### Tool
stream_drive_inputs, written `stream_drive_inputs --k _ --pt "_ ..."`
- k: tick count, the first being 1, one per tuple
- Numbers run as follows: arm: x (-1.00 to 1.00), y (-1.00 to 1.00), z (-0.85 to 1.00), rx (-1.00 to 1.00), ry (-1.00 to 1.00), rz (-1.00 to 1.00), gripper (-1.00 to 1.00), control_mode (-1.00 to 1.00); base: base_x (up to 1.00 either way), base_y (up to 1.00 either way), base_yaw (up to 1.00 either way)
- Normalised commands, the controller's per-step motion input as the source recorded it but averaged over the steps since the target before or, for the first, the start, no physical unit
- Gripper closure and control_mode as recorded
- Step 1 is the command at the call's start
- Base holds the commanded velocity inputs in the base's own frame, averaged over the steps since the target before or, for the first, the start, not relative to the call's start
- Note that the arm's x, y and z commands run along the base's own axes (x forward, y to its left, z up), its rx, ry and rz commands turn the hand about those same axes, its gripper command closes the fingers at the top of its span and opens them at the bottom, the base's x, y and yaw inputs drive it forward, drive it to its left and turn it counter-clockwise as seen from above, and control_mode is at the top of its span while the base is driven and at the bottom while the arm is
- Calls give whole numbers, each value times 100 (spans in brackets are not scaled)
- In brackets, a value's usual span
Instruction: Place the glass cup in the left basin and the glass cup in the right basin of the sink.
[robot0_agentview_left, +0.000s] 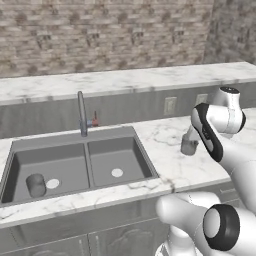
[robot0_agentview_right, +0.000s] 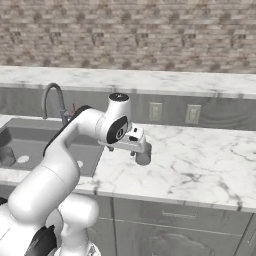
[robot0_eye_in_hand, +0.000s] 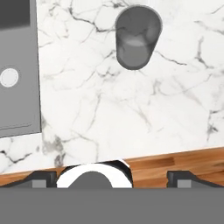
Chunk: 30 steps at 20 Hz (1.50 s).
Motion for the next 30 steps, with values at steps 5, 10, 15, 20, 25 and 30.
stream_drive_inputs --k 5,10,15,20,25,30 --pt "0 0 0 0 0 0 -100 100 32 0 0" --pt "0 0 0 0 0 0 -100 100 39 0 0" --pt "0 0 0 0 0 0 -100 100 31 0 0" --pt "0 0 0 0 0 0 -100 100 9 -1 0" --pt "0 0 0 0 0 0 -100 100 0 0 0" --pt "0 0 0 0 0 0 -100 100 0 0 0"
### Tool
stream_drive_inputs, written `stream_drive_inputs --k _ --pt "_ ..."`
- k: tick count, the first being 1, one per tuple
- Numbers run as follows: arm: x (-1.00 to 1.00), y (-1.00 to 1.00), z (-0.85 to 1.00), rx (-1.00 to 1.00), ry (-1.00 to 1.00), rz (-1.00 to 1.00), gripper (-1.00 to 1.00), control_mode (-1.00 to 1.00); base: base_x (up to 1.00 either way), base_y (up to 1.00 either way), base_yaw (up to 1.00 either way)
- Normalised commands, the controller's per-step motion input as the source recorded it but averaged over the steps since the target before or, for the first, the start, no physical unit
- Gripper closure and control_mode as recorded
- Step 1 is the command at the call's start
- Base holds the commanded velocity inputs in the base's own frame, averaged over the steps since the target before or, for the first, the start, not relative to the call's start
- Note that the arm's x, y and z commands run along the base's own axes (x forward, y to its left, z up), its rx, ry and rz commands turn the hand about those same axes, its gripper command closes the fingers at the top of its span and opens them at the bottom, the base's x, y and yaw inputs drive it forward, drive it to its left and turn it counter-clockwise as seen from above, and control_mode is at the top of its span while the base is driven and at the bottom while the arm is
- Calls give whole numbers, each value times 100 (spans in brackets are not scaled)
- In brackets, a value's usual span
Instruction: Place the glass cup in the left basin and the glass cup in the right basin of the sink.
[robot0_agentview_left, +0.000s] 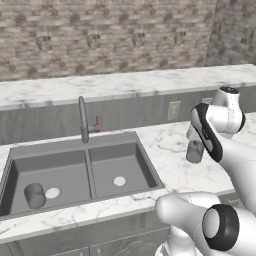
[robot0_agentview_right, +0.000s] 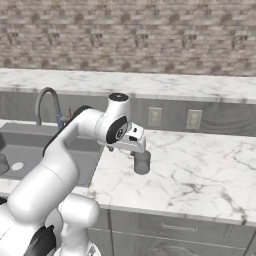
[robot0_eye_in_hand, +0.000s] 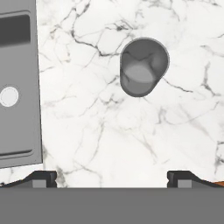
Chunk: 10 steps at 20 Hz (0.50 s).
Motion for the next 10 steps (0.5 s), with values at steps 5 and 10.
stream_drive_inputs --k 5,10 --pt "0 0 0 0 0 0 -100 100 0 0 0" --pt "0 0 0 0 0 0 -100 100 0 0 0"
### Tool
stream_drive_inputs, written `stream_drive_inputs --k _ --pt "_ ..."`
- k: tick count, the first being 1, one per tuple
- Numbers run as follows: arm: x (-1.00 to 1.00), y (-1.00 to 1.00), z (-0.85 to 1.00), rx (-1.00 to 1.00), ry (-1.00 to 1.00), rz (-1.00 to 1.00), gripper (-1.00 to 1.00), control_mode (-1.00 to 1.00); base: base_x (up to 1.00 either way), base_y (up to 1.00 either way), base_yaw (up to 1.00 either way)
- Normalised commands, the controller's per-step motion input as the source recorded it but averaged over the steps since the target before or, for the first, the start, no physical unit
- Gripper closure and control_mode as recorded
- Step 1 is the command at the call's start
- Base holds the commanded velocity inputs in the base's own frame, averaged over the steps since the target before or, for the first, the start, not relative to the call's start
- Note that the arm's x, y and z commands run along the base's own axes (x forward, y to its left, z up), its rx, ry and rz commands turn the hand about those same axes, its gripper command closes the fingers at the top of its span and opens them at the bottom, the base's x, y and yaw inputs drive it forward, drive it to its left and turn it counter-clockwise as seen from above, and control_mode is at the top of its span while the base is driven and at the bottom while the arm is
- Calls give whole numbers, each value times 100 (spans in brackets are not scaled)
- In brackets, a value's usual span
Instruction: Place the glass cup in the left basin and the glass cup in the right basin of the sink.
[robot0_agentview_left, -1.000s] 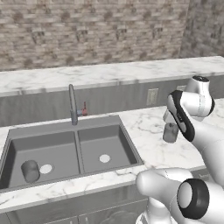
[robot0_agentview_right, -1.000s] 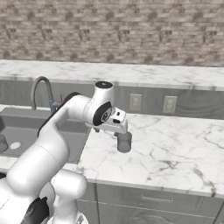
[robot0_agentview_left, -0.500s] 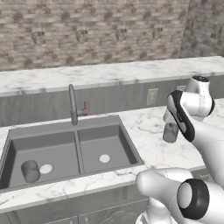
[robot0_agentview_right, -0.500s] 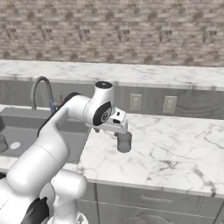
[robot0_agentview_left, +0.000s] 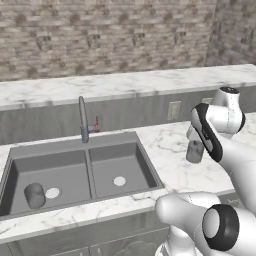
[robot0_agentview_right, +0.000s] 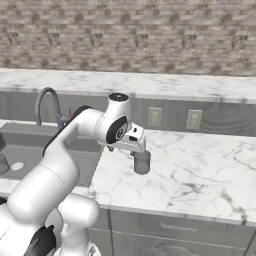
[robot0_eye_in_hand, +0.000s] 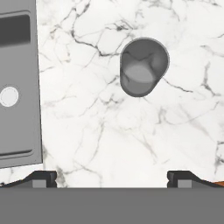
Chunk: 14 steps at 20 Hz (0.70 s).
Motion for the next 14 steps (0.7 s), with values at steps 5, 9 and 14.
stream_drive_inputs --k 5,9,14 --pt "0 0 0 0 0 0 -100 100 0 0 0" --pt "0 0 0 0 0 0 -100 -100 0 0 0" --pt "0 0 0 0 0 0 -100 -100 0 0 0"
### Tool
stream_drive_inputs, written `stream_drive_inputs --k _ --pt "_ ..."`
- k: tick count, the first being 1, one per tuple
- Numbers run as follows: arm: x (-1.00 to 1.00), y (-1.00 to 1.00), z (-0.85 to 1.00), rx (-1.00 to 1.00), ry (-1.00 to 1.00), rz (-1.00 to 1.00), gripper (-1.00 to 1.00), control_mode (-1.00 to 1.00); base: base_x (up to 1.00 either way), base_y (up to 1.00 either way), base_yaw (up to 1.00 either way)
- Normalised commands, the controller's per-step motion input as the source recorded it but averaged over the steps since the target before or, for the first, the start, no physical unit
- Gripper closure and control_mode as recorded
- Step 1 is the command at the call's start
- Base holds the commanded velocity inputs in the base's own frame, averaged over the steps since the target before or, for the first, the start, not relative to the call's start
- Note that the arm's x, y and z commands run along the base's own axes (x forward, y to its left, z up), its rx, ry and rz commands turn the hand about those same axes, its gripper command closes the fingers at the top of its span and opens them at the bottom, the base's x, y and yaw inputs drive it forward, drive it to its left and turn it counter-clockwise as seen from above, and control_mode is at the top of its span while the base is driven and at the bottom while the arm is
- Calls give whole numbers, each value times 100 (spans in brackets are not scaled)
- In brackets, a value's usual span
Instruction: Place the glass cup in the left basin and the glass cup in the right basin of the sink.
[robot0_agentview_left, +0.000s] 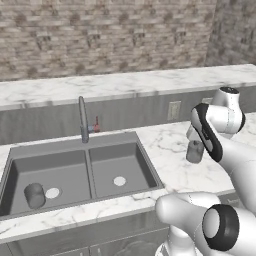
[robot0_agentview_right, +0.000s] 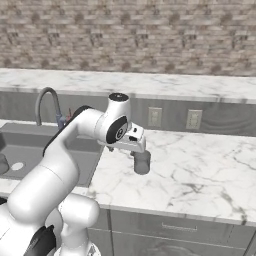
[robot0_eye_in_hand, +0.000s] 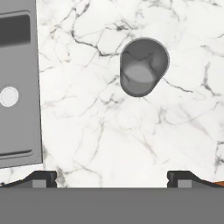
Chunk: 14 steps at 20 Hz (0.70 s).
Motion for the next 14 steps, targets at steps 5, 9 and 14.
stream_drive_inputs --k 5,9,14 --pt "6 0 1 0 0 -4 -100 -100 0 0 0" --pt "9 -4 17 2 0 -3 -100 -100 0 0 0" --pt "23 -4 16 5 0 0 -100 -100 0 0 0"
